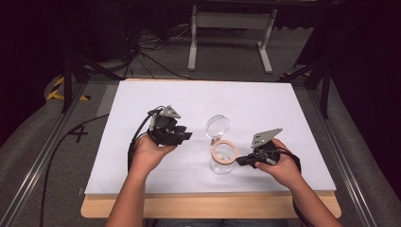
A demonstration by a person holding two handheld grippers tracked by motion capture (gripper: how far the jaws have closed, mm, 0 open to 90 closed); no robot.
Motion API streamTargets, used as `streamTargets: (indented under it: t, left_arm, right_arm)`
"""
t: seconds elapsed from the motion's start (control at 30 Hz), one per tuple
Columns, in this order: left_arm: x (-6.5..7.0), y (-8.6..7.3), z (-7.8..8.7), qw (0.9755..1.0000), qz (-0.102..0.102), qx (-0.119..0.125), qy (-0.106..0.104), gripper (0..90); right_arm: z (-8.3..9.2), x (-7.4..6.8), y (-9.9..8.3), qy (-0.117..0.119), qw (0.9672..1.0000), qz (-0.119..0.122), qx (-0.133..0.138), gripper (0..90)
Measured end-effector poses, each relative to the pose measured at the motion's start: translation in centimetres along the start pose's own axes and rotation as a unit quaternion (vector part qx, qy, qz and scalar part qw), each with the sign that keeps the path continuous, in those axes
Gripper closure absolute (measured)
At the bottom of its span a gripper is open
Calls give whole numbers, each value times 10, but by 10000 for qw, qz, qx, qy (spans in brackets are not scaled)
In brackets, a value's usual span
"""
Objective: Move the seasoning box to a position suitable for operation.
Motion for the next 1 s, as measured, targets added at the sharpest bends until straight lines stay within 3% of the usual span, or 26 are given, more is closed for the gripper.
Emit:
streamTargets:
  t: [0.07,0.2,0.3,0.43,0.57,0.8,1.0]
  left_arm:
    - [0,0,-1,10000,0,-73,68,672]
    - [0,1,-3,10000,-15,-40,-35,694]
    - [-2,0,-4,9999,-26,-136,82,710]
    - [-5,0,-4,10000,62,-52,4,728]
    - [-10,1,-3,9994,204,36,-260,776]
    - [-11,4,-4,9993,161,50,-325,851]
    - [-7,10,-3,9997,-75,103,-198,895]
  right_arm:
    - [-1,-3,2,70,10000,41,-5,900]
    - [-4,-10,4,165,9998,122,-41,900]
    - [-5,-14,6,239,9996,168,-56,900]
    - [-6,-16,6,267,9994,199,-86,900]
    - [-7,-18,6,294,9993,207,-103,899]
    - [-7,-19,5,329,9993,176,-58,896]
    - [4,-15,3,213,9997,111,25,898]
Point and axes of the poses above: each handheld gripper's, and its own axes: z roughly backward along the jaws, y roughly out of its top, x roughly to its right, the point moved 1 cm from there along -z, roughly forward along the jaws, and after that the axes turned 12 degrees about -y, right-handed, at the moved point
